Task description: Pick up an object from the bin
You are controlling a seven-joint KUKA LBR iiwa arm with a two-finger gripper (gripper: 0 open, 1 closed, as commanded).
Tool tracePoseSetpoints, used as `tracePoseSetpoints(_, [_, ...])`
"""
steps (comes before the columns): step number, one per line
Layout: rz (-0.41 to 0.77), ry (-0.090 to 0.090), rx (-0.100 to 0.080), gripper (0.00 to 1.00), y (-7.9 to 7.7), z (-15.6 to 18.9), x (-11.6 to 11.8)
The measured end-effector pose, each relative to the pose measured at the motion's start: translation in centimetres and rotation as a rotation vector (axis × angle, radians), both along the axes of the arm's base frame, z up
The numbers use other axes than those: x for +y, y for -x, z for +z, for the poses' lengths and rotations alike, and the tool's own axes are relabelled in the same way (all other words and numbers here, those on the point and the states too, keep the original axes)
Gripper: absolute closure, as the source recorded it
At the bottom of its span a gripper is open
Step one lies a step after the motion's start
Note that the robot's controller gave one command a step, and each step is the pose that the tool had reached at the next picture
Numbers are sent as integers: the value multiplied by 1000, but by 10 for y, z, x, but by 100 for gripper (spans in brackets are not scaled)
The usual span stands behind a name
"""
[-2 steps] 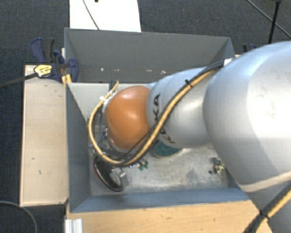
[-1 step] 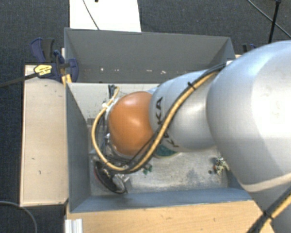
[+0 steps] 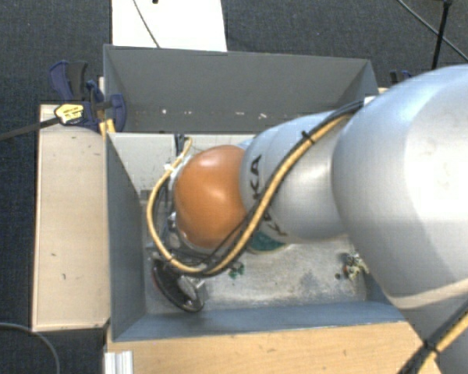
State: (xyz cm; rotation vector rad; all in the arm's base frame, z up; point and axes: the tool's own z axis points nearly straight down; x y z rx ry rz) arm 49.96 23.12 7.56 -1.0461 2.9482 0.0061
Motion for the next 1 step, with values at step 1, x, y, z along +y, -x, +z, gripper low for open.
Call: tracePoseSetpoints(1, [2,4,2,100,-5,140,-5])
